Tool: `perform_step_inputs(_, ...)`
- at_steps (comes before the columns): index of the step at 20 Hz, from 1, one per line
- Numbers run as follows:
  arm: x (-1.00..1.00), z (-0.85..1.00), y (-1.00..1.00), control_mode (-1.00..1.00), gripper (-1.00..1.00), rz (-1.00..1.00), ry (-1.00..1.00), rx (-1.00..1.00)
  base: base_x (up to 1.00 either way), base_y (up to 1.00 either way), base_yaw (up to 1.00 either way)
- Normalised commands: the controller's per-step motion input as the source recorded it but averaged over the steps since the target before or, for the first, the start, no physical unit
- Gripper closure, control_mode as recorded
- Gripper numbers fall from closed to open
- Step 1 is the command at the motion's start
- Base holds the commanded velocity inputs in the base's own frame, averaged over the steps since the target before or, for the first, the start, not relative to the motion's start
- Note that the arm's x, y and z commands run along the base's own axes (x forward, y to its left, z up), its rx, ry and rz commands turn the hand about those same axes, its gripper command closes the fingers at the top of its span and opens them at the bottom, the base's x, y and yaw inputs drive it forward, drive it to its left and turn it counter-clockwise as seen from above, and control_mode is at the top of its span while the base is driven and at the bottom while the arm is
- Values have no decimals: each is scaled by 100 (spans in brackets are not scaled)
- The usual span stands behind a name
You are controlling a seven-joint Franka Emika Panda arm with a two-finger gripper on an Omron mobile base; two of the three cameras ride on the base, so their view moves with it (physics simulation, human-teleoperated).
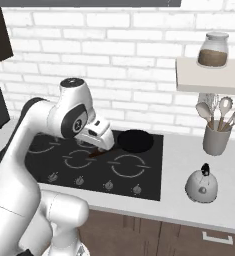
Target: Pick the kettle from the counter and place it on a stove burner. Then turn the burner on.
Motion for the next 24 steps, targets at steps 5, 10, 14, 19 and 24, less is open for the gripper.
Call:
perform_step_inputs(5, -8, 0, -98, -100, -100, -25, 15, 2, 0, 0, 0)
perform_step_inputs(10, 0, 0, -92, -100, -100, -20, 20, 0, 0, 0, 0)
perform_step_inputs(14, 3, 0, -74, -100, -100, -15, 23, 0, 0, 0, 0)
perform_step_inputs(19, 18, -21, -47, -100, -100, -7, 16, 0, 0, 0, 0)
perform_step_inputs(24, 38, -20, -31, -100, -100, 0, 5, 0, 0, 0, 0)
